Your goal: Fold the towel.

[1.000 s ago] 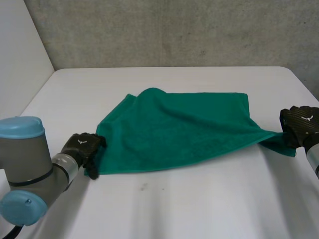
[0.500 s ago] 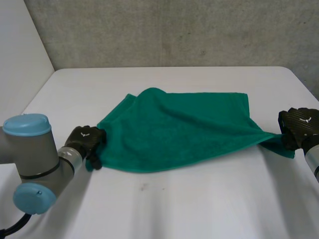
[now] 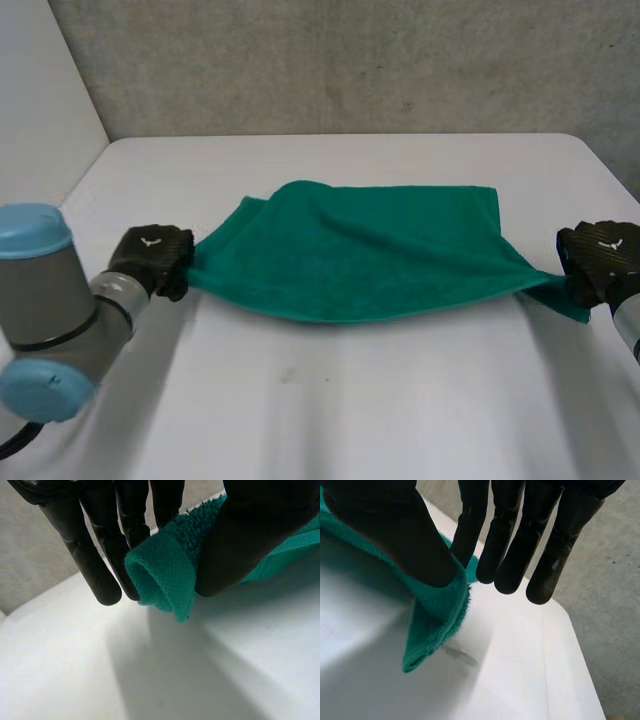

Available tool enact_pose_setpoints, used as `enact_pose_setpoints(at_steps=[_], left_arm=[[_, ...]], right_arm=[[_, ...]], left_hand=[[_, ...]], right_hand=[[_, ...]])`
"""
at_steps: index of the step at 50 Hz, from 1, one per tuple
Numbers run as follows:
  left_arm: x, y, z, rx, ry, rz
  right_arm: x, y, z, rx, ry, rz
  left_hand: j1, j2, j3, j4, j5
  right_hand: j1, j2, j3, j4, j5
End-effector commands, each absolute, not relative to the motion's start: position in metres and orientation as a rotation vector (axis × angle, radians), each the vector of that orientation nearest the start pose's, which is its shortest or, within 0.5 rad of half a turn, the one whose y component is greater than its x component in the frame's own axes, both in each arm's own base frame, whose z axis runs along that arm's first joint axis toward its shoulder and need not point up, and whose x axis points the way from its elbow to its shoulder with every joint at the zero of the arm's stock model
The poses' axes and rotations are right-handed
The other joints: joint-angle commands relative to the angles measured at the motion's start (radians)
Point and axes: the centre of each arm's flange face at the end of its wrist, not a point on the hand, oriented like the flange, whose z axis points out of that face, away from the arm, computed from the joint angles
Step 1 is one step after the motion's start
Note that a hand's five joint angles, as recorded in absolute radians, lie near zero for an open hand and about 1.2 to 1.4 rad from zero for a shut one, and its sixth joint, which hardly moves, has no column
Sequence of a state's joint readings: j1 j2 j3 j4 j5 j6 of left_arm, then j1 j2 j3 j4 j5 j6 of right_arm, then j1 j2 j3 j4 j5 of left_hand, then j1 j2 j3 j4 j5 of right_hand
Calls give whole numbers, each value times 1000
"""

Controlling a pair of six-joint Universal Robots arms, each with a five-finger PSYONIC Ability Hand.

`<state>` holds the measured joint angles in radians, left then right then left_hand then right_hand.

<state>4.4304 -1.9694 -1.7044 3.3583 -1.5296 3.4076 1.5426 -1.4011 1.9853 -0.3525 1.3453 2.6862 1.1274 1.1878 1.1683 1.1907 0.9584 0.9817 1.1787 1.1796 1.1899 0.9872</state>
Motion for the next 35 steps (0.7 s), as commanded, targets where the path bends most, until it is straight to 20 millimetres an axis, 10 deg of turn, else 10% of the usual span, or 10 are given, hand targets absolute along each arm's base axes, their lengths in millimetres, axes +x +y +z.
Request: enact_pose_setpoints(at_steps=[1,14,35], left_arm=[[-204,-236,195,704,2443,-1844],[-189,-177,188,847,2573,-1534],[-222,-309,151,744,2473,-1681]], right_arm=[[145,-264,185,-1093,2574,-1830],[146,-191,205,-1728,2591,-1415],[200,-347,165,-1582,2501,-1926]], left_hand=[[269,208,228,206,263],[269,208,228,206,263],[269,208,228,206,263]], right_hand=[[415,218,217,206,235],[415,218,217,206,235],[415,218,217,206,235]])
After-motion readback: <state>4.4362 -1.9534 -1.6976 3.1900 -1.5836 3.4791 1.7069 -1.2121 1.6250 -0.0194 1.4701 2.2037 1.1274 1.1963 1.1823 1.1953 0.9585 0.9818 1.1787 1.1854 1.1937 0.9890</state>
